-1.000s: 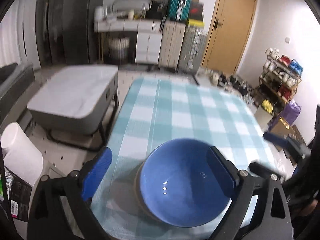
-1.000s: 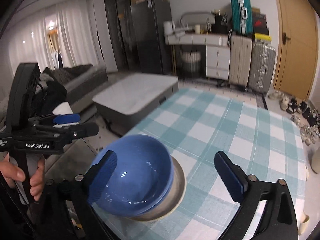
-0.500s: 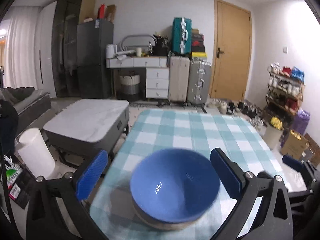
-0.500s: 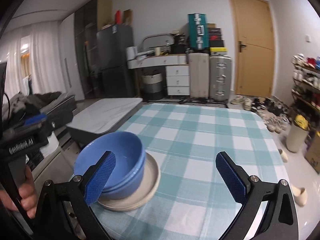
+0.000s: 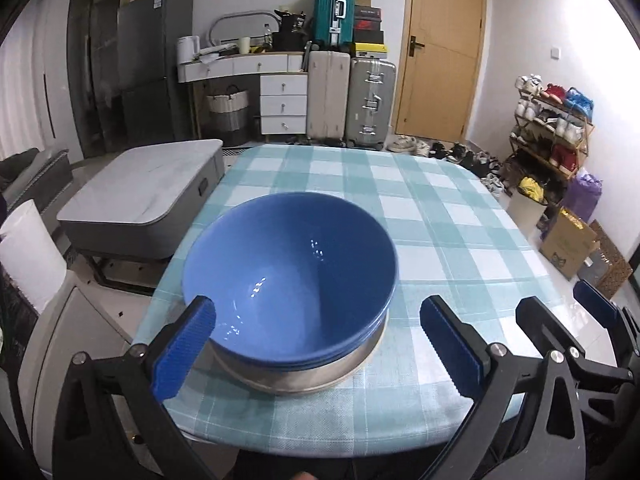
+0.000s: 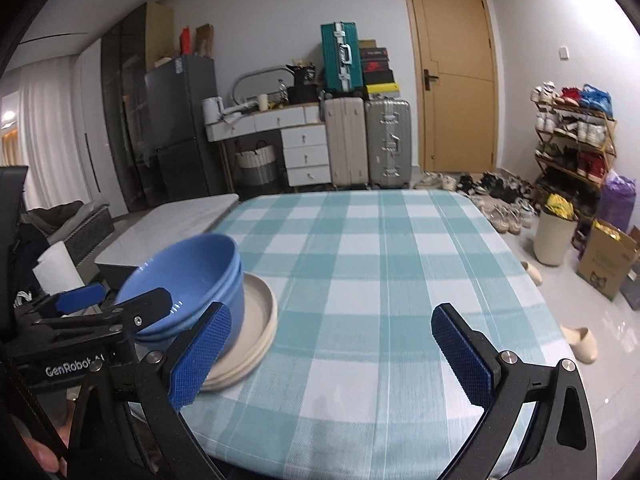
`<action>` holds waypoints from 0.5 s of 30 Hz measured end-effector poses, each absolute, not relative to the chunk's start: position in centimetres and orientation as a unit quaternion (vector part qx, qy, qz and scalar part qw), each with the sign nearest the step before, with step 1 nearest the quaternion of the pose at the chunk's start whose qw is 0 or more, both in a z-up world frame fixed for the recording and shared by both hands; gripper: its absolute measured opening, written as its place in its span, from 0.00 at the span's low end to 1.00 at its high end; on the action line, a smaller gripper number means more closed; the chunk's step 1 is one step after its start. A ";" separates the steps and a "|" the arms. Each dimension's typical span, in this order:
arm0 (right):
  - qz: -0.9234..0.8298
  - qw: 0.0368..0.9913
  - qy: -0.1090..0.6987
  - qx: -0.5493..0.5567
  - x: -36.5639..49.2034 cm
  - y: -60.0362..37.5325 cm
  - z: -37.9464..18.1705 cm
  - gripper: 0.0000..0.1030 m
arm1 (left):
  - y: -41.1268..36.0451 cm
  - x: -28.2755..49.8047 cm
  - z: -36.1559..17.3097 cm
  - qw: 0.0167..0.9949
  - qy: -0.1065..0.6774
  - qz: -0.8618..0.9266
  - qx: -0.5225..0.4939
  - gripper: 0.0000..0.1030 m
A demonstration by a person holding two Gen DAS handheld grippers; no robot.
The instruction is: Organize plates and bowls
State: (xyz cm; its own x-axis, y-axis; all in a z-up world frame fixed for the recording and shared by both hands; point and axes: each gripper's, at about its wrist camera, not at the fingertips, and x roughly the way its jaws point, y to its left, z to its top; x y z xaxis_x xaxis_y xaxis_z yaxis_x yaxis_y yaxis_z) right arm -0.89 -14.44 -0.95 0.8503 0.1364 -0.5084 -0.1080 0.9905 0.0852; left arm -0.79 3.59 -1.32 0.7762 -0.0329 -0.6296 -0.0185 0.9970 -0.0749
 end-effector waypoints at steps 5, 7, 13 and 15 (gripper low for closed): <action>0.057 0.959 0.272 0.056 -0.6 -15.6 -1.6 0.99 | 4.2 -0.4 -1.8 0.934 0.350 -0.011 -0.069 1.00; 0.054 0.960 0.270 0.056 -0.7 -15.8 -1.4 0.99 | 4.0 -0.4 -1.9 0.934 0.352 -0.008 -0.063 1.00; 0.056 0.959 0.275 0.045 -0.9 -15.3 -1.6 0.99 | 3.3 -1.1 -1.9 0.937 0.347 0.000 -0.050 1.00; 0.057 0.960 0.269 0.042 -1.2 -15.2 -1.5 0.99 | 3.4 -1.2 -1.7 0.939 0.340 0.004 -0.044 1.00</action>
State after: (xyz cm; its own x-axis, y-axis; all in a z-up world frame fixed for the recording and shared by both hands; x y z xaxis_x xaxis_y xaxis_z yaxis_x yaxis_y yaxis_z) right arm -1.17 -15.17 -1.52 0.8485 0.1318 -0.5125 -0.0868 0.9900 0.1110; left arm -1.21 3.35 -1.66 0.7685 -0.0225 -0.6394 -0.0370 0.9961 -0.0796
